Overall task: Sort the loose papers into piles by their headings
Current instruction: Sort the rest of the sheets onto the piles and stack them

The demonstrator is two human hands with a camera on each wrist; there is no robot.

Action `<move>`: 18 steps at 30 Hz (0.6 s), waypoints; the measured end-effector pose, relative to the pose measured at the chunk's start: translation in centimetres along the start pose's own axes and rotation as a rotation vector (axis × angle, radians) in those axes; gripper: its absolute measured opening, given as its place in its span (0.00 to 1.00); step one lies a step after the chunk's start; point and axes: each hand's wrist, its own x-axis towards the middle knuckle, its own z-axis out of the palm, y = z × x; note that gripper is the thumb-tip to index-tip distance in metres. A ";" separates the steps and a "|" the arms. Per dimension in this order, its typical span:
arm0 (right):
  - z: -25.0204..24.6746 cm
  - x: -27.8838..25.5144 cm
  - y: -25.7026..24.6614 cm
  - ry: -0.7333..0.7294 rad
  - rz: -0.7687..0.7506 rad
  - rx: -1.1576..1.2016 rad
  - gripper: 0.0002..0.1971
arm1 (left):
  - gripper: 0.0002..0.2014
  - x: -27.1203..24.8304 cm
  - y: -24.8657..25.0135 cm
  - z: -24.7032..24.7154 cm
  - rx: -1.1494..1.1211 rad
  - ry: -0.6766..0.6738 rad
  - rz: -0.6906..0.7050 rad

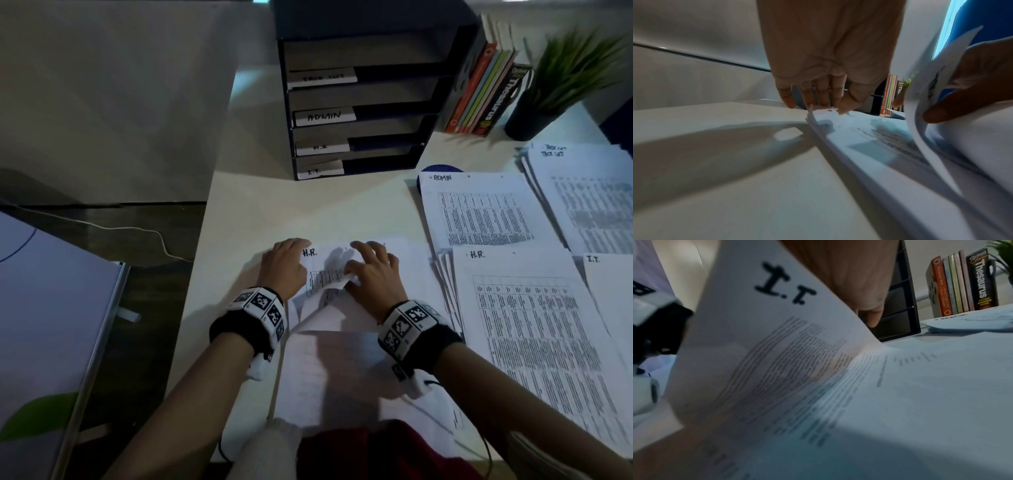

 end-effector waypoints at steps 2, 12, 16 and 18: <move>0.3 0.2 -0.1 0.022 -0.042 0.028 0.12 | 0.24 -0.3 0.0 0.2 -0.003 0.035 0.055; 1.2 0.7 -0.4 -0.019 -0.140 -0.011 0.16 | 0.10 -1.8 -0.1 0.4 -0.414 0.111 0.139; 1.3 0.9 -0.3 -0.044 -0.153 0.061 0.21 | 0.09 -2.0 -1.2 0.0 -0.548 0.082 0.042; 1.4 0.9 -0.2 -0.044 -0.137 0.053 0.21 | 0.07 -2.0 -1.9 -0.2 -0.638 0.020 -0.040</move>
